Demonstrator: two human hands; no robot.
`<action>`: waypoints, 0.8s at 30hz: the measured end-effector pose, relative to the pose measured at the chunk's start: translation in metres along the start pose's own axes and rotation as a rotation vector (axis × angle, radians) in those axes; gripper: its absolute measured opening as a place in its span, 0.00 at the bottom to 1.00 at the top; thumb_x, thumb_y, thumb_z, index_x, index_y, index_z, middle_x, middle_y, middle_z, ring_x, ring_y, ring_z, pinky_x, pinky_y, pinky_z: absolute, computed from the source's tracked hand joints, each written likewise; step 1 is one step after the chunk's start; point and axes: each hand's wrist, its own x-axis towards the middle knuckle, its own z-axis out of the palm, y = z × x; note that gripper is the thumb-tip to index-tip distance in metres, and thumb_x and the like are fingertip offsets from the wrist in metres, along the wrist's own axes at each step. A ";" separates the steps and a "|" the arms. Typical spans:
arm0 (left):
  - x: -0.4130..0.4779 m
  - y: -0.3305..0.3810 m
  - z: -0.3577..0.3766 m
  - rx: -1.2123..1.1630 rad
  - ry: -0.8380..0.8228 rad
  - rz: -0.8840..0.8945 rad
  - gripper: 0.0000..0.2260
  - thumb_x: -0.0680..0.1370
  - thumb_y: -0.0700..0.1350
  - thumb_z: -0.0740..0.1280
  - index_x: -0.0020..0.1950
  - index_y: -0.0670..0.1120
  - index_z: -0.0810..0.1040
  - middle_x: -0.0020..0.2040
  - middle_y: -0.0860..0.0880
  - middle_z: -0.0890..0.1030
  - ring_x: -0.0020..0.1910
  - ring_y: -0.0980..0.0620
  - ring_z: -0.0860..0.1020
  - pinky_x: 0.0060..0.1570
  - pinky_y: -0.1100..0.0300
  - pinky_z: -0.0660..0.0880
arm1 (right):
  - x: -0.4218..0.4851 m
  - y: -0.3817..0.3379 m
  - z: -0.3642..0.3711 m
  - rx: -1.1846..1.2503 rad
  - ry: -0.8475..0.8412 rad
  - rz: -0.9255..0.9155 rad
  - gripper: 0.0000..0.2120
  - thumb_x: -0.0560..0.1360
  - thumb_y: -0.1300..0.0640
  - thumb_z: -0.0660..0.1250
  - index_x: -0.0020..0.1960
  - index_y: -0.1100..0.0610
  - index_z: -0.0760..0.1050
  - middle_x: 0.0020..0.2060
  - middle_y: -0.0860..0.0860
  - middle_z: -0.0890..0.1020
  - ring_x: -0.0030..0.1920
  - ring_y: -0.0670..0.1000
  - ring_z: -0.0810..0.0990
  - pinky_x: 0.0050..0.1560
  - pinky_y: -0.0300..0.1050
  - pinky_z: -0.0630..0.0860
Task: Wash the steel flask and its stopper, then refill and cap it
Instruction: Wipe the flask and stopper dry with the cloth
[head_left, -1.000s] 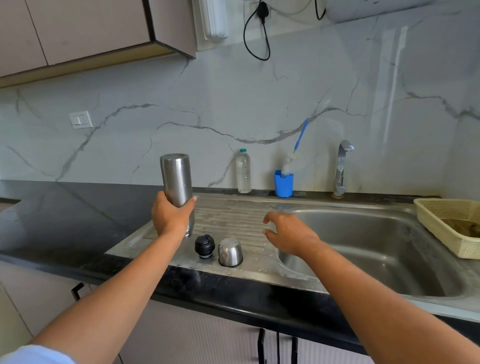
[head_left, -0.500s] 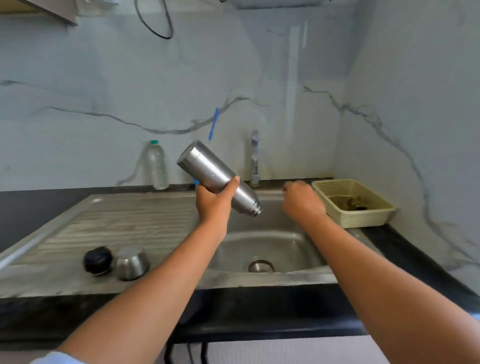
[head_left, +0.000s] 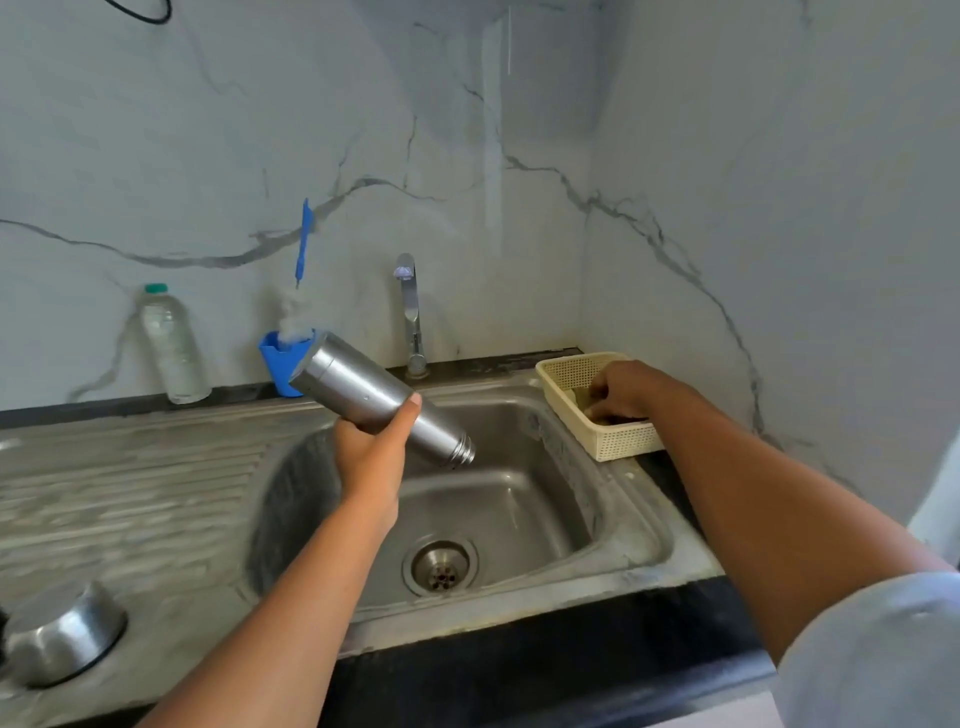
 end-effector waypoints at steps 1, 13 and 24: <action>0.002 -0.002 -0.001 0.009 -0.008 0.001 0.28 0.70 0.52 0.82 0.66 0.49 0.76 0.60 0.53 0.84 0.58 0.54 0.82 0.66 0.46 0.77 | 0.004 -0.002 0.001 -0.024 -0.019 0.008 0.18 0.76 0.46 0.72 0.63 0.52 0.81 0.57 0.52 0.84 0.54 0.52 0.81 0.57 0.49 0.79; -0.002 0.000 0.000 -0.009 -0.112 0.013 0.27 0.72 0.48 0.81 0.67 0.47 0.75 0.58 0.53 0.83 0.59 0.54 0.82 0.67 0.47 0.77 | 0.026 -0.002 0.011 0.123 0.182 0.140 0.09 0.78 0.52 0.71 0.50 0.57 0.84 0.47 0.55 0.85 0.47 0.55 0.83 0.52 0.50 0.81; 0.001 0.007 -0.005 -0.107 -0.106 -0.009 0.28 0.72 0.49 0.81 0.68 0.47 0.74 0.59 0.52 0.83 0.59 0.53 0.82 0.68 0.45 0.76 | 0.007 -0.004 -0.030 1.702 0.417 0.290 0.06 0.79 0.66 0.66 0.51 0.63 0.81 0.40 0.60 0.84 0.33 0.57 0.83 0.30 0.50 0.80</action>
